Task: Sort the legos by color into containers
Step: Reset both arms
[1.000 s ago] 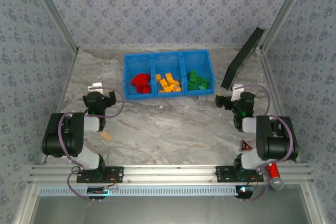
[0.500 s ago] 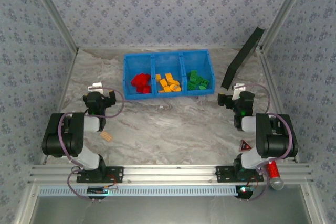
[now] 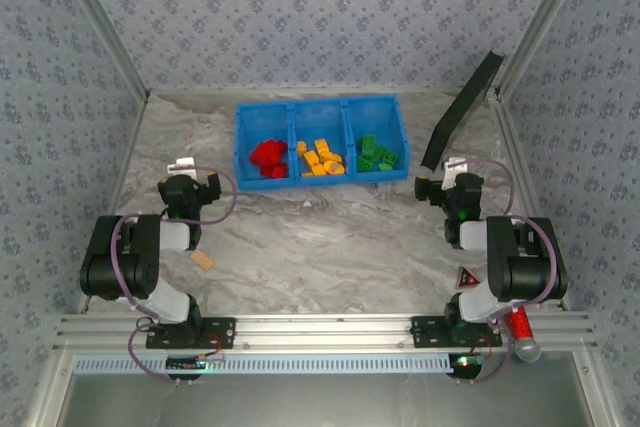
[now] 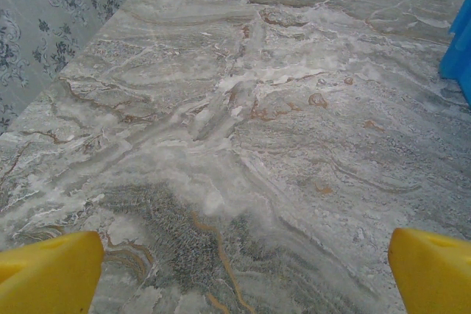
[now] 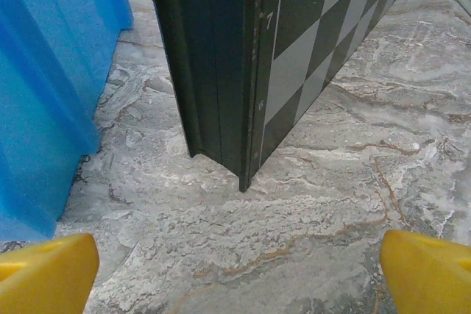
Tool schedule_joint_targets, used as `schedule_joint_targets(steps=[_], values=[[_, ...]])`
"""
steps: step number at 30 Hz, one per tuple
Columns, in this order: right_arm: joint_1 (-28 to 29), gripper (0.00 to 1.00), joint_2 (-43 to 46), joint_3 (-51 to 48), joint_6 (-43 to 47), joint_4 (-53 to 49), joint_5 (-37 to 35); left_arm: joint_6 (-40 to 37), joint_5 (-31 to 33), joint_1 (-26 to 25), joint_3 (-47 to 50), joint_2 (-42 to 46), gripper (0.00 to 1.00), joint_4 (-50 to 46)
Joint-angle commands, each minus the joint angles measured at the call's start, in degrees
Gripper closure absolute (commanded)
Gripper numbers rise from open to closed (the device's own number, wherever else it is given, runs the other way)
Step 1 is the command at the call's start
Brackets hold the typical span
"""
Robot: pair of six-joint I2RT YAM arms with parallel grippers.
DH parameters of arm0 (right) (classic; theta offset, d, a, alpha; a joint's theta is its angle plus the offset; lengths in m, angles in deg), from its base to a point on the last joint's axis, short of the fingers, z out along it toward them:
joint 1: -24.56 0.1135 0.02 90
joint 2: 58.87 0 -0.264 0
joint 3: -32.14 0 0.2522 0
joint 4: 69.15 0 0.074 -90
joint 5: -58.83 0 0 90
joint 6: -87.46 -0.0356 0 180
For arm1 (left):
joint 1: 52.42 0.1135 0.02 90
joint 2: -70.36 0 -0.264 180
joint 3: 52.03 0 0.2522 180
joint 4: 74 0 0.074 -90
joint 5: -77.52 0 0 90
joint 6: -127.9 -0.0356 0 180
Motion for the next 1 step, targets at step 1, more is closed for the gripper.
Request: schedule_joint_targets(steps=[1], values=[[0.79,0.0,-0.3,0.53,0.24,1.44,-2.2,0.59,-0.84,0.1,-0.75,0.47,0.01,0.6]])
